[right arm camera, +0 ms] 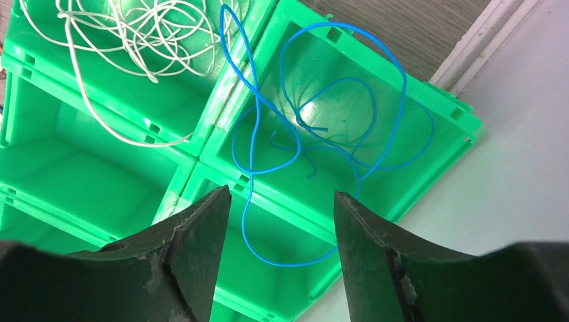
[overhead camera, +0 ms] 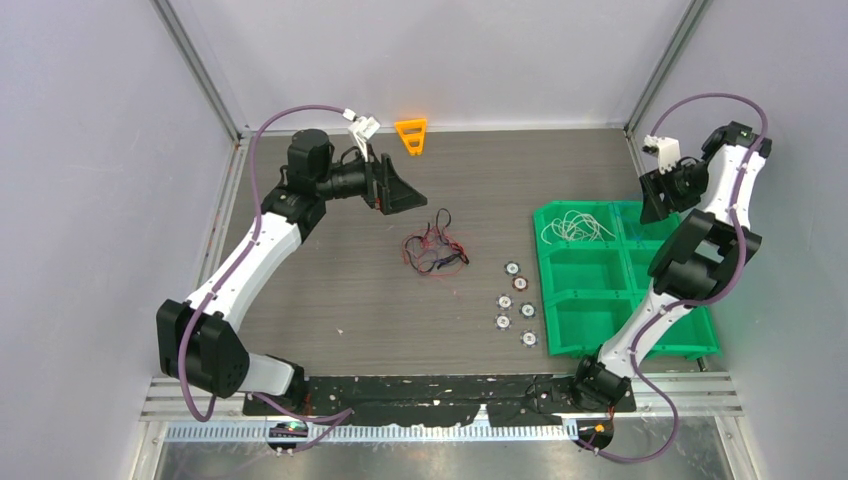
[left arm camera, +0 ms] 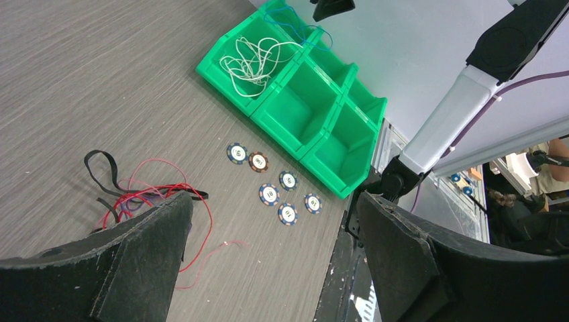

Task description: Untangle the cables

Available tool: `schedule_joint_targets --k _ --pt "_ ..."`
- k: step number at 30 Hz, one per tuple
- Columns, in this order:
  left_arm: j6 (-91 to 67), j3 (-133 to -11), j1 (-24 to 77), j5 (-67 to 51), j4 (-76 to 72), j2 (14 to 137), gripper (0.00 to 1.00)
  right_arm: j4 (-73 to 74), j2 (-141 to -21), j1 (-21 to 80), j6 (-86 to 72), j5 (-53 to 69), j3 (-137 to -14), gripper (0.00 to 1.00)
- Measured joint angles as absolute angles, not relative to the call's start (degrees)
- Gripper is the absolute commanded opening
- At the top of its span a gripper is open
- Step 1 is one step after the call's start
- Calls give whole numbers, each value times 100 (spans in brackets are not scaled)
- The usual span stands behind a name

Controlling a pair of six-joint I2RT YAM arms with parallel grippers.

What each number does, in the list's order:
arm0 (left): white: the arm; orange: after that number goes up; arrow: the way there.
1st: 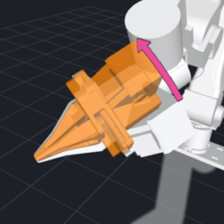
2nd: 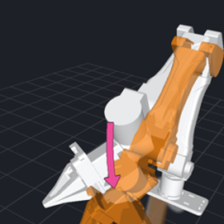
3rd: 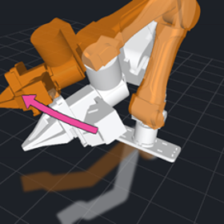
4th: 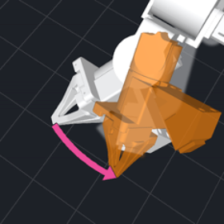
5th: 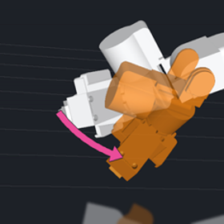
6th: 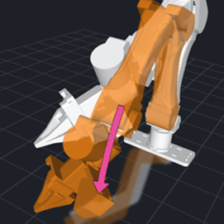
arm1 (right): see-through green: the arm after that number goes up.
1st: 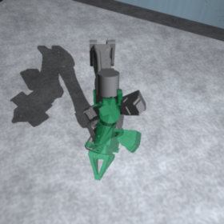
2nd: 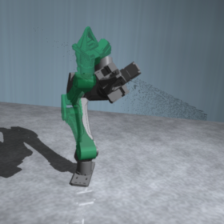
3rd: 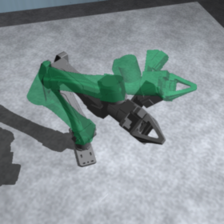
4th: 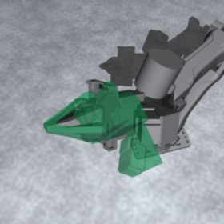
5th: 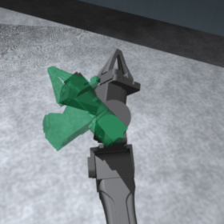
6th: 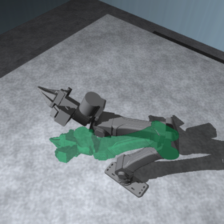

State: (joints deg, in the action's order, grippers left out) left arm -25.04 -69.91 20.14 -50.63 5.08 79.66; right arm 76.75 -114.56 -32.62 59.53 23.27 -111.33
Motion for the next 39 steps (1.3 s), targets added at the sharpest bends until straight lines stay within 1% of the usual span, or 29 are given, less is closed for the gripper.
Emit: schedule_joint_targets --k 9,12,14,15,16,17,18,19,20,21,22,34,36,37,38,39 --pt "-2504 -6991 2014 -5063 539 8101 95 7629 -11861 -3229 5815 2298 -10991 64" --pt "-2504 -6991 2014 -5068 561 8182 95 7585 -11977 -3199 5808 2283 -10949 61" --pt "-2504 -6991 2014 -5076 576 8237 95 7529 -12036 -3181 5806 2250 -10899 53" --pt "-2506 -6991 2014 -5078 587 8256 95 7509 -12073 -3164 5800 2235 -10884 43" --pt "-2506 -6991 2014 -5078 602 8278 95 7481 -12105 -3159 5787 2217 -10877 39" --pt "-2506 -6991 2014 -5078 617 8291 95 7443 -12138 -3155 5787 2202 -10875 32" --pt "-2504 -6991 2014 -5078 631 8298 95 7400 -12178 -3146 5756 2180 -10875 28" --pt "-2504 -6991 2014 -5078 633 8300 95 7347 -12221 -3135 5741 2152 -10875 21" --pt "-2504 -6991 2014 -5078 635 8302 95 7293 -12267 -3120 5714 2115 -10875 18" --pt "-2504 -6991 2014 -5078 635 8305 95 7236 -12317 -3107 5697 2064 -10875 10" --pt "-2506 -6991 2014 -5078 635 8311 95 7188 -12368 -3089 5704 2032 -10875 7" --pt "-2502 -6995 2014 -5078 773 8462 94 6761 -12969 -2853 5717 1435 -10853 5" --pt "-2502 -7004 2014 -5076 801 8495 94 6753 -12969 -2842 5754 1350 -10833 7" --pt "-2502 -7008 2014 -5076 803 8510 94 6751 -12969 -2842 5780 1313 -10822 17" --pt "-2502 -7013 2014 -5076 805 8523 94 6753 -12969 -2838 5813 1269 -10805 23" --pt "-2502 -7019 2014 -5076 808 8536 94 6761 -12969 -2842 5828 1249 -10796 35"
